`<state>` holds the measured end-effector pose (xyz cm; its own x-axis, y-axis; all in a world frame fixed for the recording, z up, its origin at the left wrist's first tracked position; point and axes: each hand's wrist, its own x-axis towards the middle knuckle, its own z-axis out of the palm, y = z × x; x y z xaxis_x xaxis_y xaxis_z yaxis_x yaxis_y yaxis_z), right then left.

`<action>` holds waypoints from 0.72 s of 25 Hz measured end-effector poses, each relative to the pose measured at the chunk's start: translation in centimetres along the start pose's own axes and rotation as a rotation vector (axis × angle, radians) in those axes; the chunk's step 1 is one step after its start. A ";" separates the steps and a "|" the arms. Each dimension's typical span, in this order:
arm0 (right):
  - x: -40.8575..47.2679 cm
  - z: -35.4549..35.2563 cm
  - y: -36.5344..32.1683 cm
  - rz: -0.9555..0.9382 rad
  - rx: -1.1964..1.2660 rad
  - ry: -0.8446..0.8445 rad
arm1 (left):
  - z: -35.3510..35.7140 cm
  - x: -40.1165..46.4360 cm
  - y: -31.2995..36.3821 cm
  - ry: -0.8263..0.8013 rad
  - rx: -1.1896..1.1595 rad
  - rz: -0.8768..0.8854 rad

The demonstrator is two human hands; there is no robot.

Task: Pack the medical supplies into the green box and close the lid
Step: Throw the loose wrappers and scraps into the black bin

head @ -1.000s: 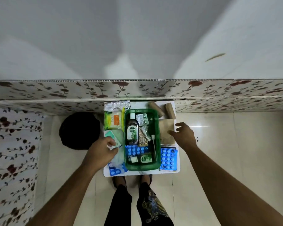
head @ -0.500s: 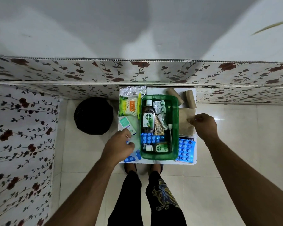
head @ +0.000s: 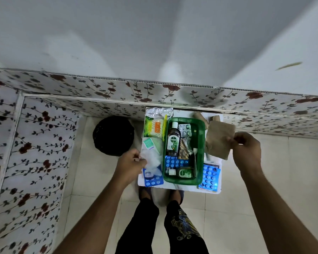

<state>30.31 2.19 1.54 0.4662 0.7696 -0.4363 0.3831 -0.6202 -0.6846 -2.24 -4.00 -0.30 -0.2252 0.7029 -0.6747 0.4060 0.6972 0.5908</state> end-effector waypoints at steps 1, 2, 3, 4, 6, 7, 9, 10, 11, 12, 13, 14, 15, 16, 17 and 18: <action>-1.0 -0.2 -1.6 -0.030 0.036 0.013 | -1.1 0.1 0.3 0.004 -0.107 -0.019; -2.0 -0.1 -3.4 -0.065 0.080 0.012 | -2.4 0.3 0.4 0.023 -0.190 -0.016; -3.0 0.6 -5.1 -0.093 0.118 -0.004 | -3.7 0.7 0.4 0.047 -0.253 -0.005; -4.1 1.9 -6.7 -0.117 0.148 -0.041 | -5.0 1.2 0.3 0.064 -0.297 0.005; -5.9 6.9 -8.7 -0.151 0.145 -0.168 | -7.5 2.8 -1.0 0.098 -0.397 -0.014; -6.7 10.5 -9.1 -0.168 0.111 -0.218 | -8.5 4.1 -2.3 0.111 -0.440 -0.029; -8.1 17.7 -9.2 -0.225 0.010 -0.263 | -10.0 7.2 -5.3 0.122 -0.482 -0.046; -8.7 21.5 -8.9 -0.260 -0.046 -0.264 | -10.6 9.2 -7.2 0.126 -0.471 -0.058; -8.9 25.7 -8.2 -0.285 -0.105 -0.261 | -11.2 11.9 -9.9 0.129 -0.445 -0.075; -8.8 29.8 -7.1 -0.287 -0.162 -0.262 | -11.7 14.5 -12.1 0.136 -0.415 -0.098; -8.8 33.8 -6.2 -0.268 -0.231 -0.286 | -12.0 17.2 -14.7 0.147 -0.392 -0.121; -8.5 37.6 -5.0 -0.247 -0.288 -0.329 | -12.2 19.9 -17.2 0.155 -0.346 -0.135; -8.2 40.6 -3.9 -0.233 -0.326 -0.375 | -12.0 22.3 -19.1 0.158 -0.299 -0.140; -7.9 43.2 -3.0 -0.221 -0.362 -0.410 | -11.8 24.2 -20.7 0.159 -0.219 -0.144; -7.5 45.3 -2.3 -0.207 -0.394 -0.434 | -11.5 26.1 -22.3 0.157 -0.136 -0.141; -7.1 47.1 -1.8 -0.194 -0.416 -0.445 | -11.3 27.5 -23.3 0.159 -0.056 -0.132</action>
<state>-11.24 5.01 -21.64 0.0155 0.8079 -0.5891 0.7464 -0.4014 -0.5309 -27.86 0.73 -27.65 -0.4116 0.6154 -0.6722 0.3149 0.7882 0.5287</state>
